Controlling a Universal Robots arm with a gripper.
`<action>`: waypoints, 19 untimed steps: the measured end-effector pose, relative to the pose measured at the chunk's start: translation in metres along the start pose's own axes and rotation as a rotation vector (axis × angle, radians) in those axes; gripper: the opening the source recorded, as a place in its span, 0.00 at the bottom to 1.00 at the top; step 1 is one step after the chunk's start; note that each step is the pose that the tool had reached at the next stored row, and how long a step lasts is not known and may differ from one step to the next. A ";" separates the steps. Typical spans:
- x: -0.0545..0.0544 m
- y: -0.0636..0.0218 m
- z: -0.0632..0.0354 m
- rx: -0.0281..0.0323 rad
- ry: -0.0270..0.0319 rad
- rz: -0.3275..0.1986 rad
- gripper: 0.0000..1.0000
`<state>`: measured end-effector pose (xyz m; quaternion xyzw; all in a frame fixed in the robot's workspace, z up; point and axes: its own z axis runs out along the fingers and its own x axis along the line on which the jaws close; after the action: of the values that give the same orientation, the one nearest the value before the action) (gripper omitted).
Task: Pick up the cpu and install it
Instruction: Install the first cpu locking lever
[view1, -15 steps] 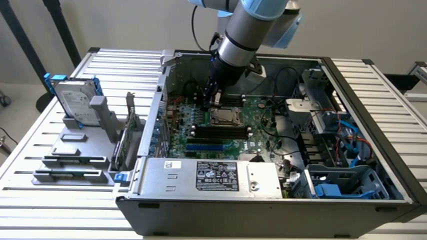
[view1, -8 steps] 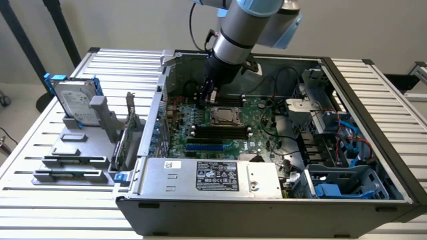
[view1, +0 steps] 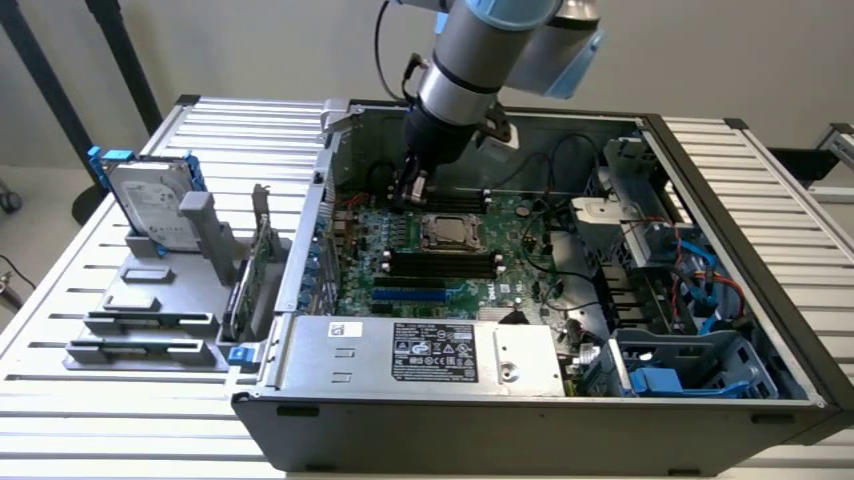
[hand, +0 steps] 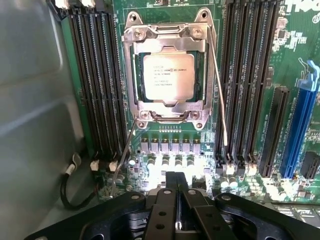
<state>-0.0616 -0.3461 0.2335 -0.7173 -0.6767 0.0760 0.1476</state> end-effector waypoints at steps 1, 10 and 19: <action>0.000 -0.0001 0.0000 -0.0015 0.0049 0.015 0.11; 0.000 -0.0001 0.0001 -0.0156 0.0543 0.162 0.11; 0.000 0.0000 0.0003 -0.0285 0.1065 0.305 0.11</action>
<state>-0.0617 -0.3461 0.2332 -0.8169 -0.5520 0.0498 0.1598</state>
